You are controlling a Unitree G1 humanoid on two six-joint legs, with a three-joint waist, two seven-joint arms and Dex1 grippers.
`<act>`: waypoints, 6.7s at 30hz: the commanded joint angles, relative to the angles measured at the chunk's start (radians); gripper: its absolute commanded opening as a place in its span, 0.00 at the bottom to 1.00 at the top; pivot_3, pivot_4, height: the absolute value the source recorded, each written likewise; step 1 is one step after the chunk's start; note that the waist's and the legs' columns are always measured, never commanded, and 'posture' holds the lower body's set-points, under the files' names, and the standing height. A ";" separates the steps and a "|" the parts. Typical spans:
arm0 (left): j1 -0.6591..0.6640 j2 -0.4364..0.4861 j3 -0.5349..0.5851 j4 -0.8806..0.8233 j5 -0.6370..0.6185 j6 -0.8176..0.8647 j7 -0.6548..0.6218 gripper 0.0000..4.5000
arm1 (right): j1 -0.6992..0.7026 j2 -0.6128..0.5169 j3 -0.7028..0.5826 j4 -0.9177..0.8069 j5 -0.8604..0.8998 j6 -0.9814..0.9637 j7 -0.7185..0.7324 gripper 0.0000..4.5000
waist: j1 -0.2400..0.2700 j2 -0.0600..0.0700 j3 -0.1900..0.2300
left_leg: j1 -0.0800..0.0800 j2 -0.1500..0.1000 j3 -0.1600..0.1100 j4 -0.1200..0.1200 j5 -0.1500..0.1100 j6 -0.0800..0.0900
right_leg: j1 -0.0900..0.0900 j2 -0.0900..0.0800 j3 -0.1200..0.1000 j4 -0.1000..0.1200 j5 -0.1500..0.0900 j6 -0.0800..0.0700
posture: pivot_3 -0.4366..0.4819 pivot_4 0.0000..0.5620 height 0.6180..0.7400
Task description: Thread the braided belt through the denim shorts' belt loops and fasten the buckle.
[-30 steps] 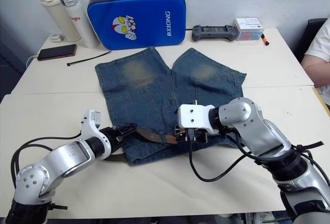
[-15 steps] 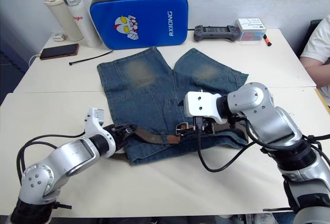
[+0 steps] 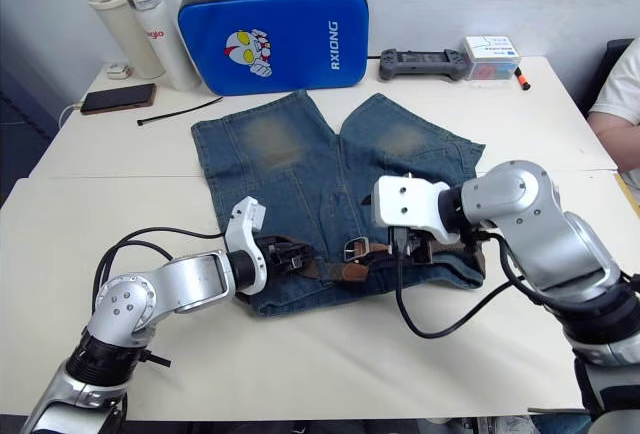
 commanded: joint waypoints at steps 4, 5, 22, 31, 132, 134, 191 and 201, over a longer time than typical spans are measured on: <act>0.007 0.162 0.040 -0.057 -0.063 0.101 -0.105 0.60 | 0.059 -0.065 -0.044 -0.109 0.046 0.011 0.024 1.00 | -0.005 0.000 0.000 | 0.000 0.001 0.000 0.000 0.000 -0.001 | 0.000 0.001 0.000 0.000 0.000 0.000 | 0.48 0.27 1.00; 0.009 0.206 0.041 -0.066 -0.067 0.133 -0.143 0.71 | 0.070 -0.068 -0.039 -0.116 0.042 0.000 0.023 1.00 | -0.005 0.000 0.000 | 0.000 0.001 0.000 -0.001 0.000 -0.001 | 0.000 0.001 0.000 0.000 0.000 0.000 | 0.48 0.27 1.00; 0.077 0.699 0.271 -0.222 0.261 0.412 -1.027 0.99 | 0.126 0.092 0.126 0.017 -0.212 -0.420 -0.087 1.00 | -0.025 0.001 0.003 | 0.001 0.001 0.000 -0.005 -0.001 -0.001 | 0.000 0.001 0.000 -0.004 -0.001 -0.001 | 0.48 0.27 1.00; 0.045 0.720 0.356 -0.247 0.347 0.380 -1.230 1.00 | 0.183 0.099 0.137 0.034 -0.263 -0.475 -0.090 0.62 | -0.028 0.001 0.003 | 0.001 0.002 -0.001 -0.005 -0.001 -0.001 | 0.000 0.001 -0.001 -0.004 -0.001 -0.002 | 0.48 0.27 1.00; -0.500 -0.262 -0.158 0.196 1.615 -0.013 -1.339 0.06 | -0.315 -0.103 -0.070 0.319 -0.043 -0.077 0.213 0.00 | -0.026 0.003 0.005 | -0.015 0.015 0.003 0.017 -0.009 -0.008 | -0.017 0.016 0.000 0.012 0.000 -0.010 | 0.48 0.27 1.00; -0.500 -0.258 -0.147 0.190 1.613 -0.006 -1.351 0.00 | -0.310 -0.109 -0.072 0.313 -0.023 -0.018 0.217 0.00 | -0.025 0.003 0.005 | -0.016 0.015 0.003 0.017 -0.009 -0.008 | -0.017 0.016 0.000 0.013 0.000 -0.010 | 0.48 0.27 1.00; -0.245 0.185 -0.066 -0.043 1.598 0.146 -1.535 0.00 | 0.205 0.247 -0.083 0.013 -0.052 0.083 -0.354 0.01 | -0.029 0.000 0.004 | -0.013 0.013 0.003 0.018 -0.009 -0.009 | -0.016 0.016 0.001 0.017 0.000 -0.010 | 0.48 0.27 1.00; -0.287 0.104 -0.117 -0.048 1.594 0.299 -1.480 0.00 | 0.185 0.371 -0.143 -0.073 0.034 0.376 -0.526 0.01 | -0.030 0.000 0.003 | -0.013 0.013 0.003 0.019 -0.009 -0.008 | -0.016 0.016 0.001 0.019 0.000 -0.010 | 0.48 0.27 1.00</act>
